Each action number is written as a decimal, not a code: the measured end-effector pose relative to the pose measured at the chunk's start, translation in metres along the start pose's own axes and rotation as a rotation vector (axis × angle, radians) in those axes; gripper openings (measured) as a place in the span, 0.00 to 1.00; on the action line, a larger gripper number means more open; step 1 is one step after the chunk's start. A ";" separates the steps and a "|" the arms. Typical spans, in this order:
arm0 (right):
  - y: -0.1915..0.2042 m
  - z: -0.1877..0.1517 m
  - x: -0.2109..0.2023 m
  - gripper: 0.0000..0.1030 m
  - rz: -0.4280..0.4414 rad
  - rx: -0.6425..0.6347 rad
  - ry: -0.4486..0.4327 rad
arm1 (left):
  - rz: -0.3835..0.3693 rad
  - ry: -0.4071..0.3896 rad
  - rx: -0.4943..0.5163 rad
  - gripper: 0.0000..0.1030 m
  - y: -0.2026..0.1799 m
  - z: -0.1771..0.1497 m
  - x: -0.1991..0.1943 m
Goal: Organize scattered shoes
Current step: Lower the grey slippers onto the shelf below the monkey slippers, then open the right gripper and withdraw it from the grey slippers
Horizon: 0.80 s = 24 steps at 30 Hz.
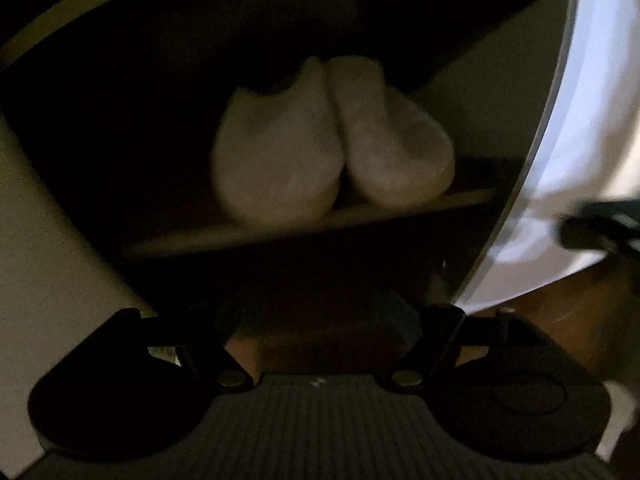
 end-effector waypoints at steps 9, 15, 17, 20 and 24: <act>0.010 -0.010 -0.059 0.71 0.019 0.080 -0.008 | 0.114 0.116 -0.174 0.76 0.002 -0.038 -0.080; -0.011 -0.035 -0.028 0.75 0.101 0.133 -0.070 | 0.284 0.045 -0.183 0.85 0.005 -0.048 -0.073; -0.020 -0.045 -0.021 0.79 0.112 0.137 -0.105 | 0.295 -0.012 -0.158 0.85 -0.002 -0.060 -0.050; -0.032 -0.071 0.006 0.82 0.132 0.118 -0.174 | 0.303 -0.050 -0.122 0.86 -0.007 -0.076 -0.018; -0.037 -0.098 0.027 0.82 0.131 0.127 -0.253 | 0.275 -0.099 -0.123 0.86 -0.015 -0.100 0.012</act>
Point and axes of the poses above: each gripper's, at about its wrist camera, not at the fingertips, and x roughly the way its jaws point, y to its left, z to its top, the point moved 7 cm from there along x, roughly the way its jaws point, and after that the axes turned 3 degrees about -x, right-handed, at the moved point
